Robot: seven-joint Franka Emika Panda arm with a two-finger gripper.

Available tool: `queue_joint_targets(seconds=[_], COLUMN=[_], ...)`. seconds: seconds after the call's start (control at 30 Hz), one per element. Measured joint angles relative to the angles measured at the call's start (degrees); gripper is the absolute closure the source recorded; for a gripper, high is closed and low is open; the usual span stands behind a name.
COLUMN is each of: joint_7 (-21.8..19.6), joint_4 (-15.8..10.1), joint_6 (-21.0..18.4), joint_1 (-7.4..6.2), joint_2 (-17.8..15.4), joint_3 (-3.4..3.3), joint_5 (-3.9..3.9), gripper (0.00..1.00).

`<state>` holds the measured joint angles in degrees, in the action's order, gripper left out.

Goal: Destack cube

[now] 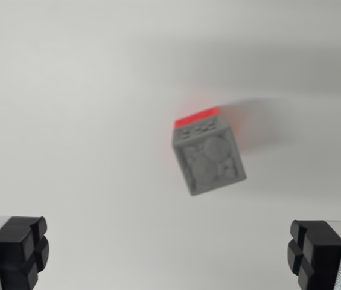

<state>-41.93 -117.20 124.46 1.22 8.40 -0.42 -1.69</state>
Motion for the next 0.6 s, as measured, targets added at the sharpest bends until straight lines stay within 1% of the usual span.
queue_joint_targets(seconds=[0.13,0.27,0.3,0.6], joint_7=[3.71,8.67,9.27,20.58], joint_4=[-1.82,-4.23,-4.54,-9.64], joint_6=[1.82,4.34,4.66,10.43], joint_1=[0.33,0.77,0.83,2.11], joint_2=[-0.08,-0.11,-0.11,0.03], joint_3=[-0.07,-0.18,-0.20,-0.31], joint_5=[0.18,0.45,0.48,1.16], gripper=[0.00,0.00,0.00,0.00])
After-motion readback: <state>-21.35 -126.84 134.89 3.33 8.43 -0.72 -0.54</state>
